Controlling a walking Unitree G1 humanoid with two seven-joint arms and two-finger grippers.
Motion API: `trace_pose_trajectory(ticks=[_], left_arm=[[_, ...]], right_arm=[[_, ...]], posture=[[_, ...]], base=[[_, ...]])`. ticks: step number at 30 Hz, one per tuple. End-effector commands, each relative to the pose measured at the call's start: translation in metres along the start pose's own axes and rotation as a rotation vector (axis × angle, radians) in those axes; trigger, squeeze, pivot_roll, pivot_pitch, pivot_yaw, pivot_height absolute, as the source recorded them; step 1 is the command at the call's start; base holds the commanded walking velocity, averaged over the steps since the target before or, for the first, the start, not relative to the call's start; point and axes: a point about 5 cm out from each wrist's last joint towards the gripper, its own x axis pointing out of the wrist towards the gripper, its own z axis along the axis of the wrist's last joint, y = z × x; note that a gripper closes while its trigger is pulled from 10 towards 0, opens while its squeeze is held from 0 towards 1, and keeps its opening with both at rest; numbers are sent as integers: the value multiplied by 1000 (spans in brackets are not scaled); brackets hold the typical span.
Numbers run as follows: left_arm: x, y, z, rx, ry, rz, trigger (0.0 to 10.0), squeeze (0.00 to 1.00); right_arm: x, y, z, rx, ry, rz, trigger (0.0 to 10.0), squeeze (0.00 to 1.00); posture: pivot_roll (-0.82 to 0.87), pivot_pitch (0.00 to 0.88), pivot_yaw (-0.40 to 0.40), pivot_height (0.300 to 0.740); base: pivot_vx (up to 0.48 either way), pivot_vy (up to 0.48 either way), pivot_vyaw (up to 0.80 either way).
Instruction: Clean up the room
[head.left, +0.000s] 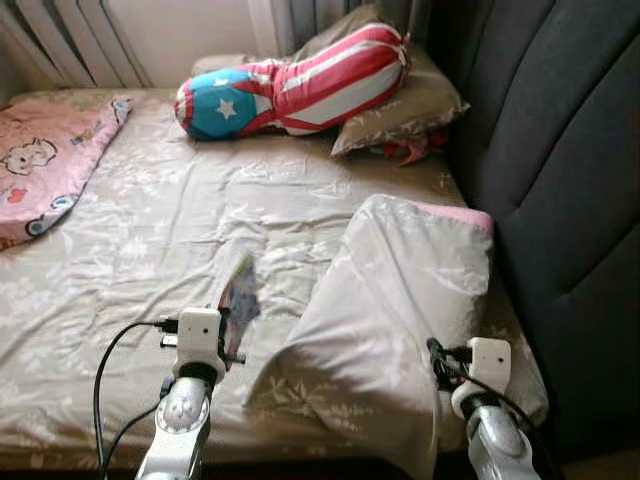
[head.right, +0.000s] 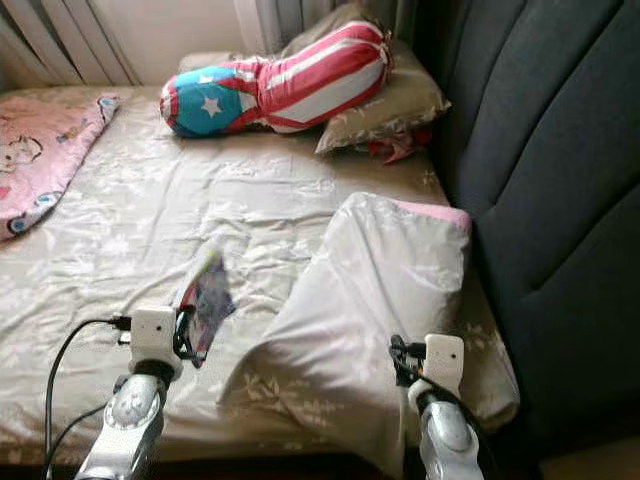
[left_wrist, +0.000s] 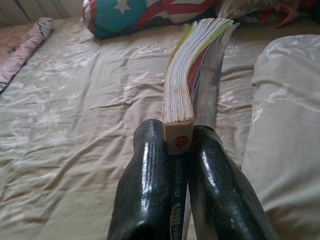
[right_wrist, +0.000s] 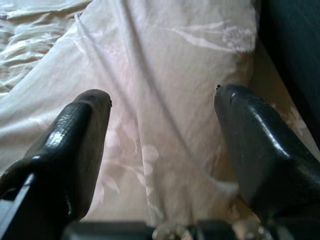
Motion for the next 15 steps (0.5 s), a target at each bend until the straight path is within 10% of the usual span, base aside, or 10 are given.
trace_pose_trajectory(ticks=[1, 15], left_arm=[[2, 0, 5, -13, -22, 5, 10000, 0], [1, 8, 6, -59, -25, 41, 10000, 0]], right_arm=[[0, -1, 0, 14, -4, -11, 10000, 0], [-6, -13, -14, -14, 68, -108, 10000, 0]], posture=[[-71, 139, -24, 740], [-67, 151, -25, 740]], base=[[292, 0, 0], [40, 0, 0]])
